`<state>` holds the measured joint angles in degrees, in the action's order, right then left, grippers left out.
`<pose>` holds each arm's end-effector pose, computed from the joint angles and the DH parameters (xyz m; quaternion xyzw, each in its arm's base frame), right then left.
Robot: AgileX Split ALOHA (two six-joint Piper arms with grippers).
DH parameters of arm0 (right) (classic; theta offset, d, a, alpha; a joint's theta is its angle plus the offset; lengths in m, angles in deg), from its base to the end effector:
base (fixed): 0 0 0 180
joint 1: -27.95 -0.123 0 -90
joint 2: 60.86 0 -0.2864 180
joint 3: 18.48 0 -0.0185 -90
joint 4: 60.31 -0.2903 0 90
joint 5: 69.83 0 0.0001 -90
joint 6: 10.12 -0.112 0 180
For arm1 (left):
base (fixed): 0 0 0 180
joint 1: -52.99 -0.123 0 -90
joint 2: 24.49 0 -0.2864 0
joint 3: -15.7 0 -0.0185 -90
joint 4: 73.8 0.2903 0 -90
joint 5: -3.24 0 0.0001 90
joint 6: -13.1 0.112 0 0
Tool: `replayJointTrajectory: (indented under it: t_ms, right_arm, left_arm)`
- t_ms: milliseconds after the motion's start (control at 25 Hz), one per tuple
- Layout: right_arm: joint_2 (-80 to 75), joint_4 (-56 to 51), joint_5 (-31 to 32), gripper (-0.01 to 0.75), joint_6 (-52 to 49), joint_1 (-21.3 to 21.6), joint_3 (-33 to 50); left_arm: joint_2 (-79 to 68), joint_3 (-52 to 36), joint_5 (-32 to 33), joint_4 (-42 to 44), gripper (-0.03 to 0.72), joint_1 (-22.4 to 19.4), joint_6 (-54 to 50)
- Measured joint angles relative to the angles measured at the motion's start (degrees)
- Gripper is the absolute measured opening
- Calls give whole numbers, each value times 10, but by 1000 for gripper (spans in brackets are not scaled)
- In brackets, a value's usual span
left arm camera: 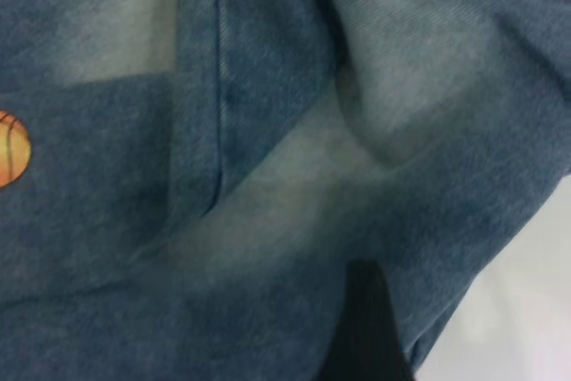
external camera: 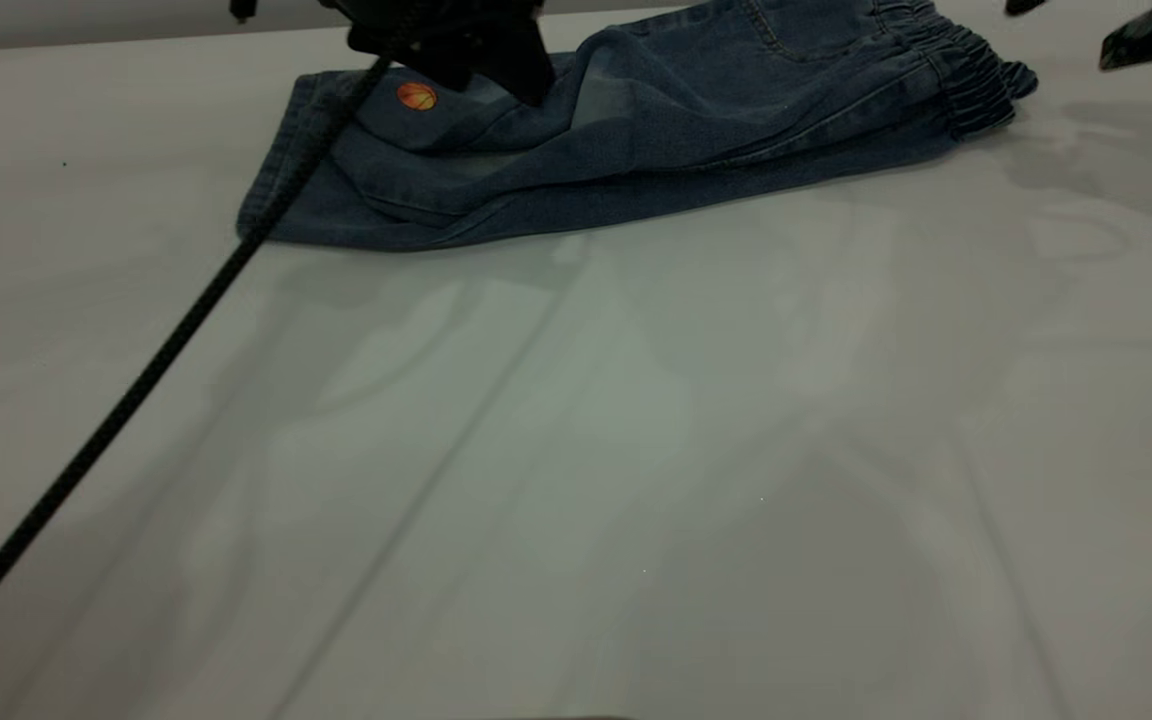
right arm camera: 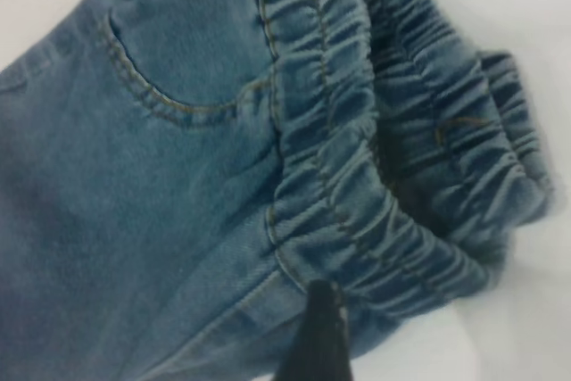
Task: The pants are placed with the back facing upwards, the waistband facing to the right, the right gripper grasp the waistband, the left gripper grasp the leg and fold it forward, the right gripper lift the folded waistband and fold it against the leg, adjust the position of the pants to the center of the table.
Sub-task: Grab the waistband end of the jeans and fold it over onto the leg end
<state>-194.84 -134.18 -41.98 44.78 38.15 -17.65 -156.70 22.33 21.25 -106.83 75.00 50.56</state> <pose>0.4792 -0.0351 0.0575 0.1462 0.9145 0.2366 0.2940 0.4648 -0.2083 0.0956 0.2526 0.9046 -0.1262 0.3194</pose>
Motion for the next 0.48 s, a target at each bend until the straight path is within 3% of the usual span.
replayJointTrajectory:
  t_ms: [360,480]
  right_arm:
    - [-57,-250,-19,586,300,0,-1]
    - [-73,-289,-15,586,356,0,-7]
  left_arm:
    - [-8,0,-8,-20,503,4,-1]
    - [-9,0,-10,-31,503,4,-1]
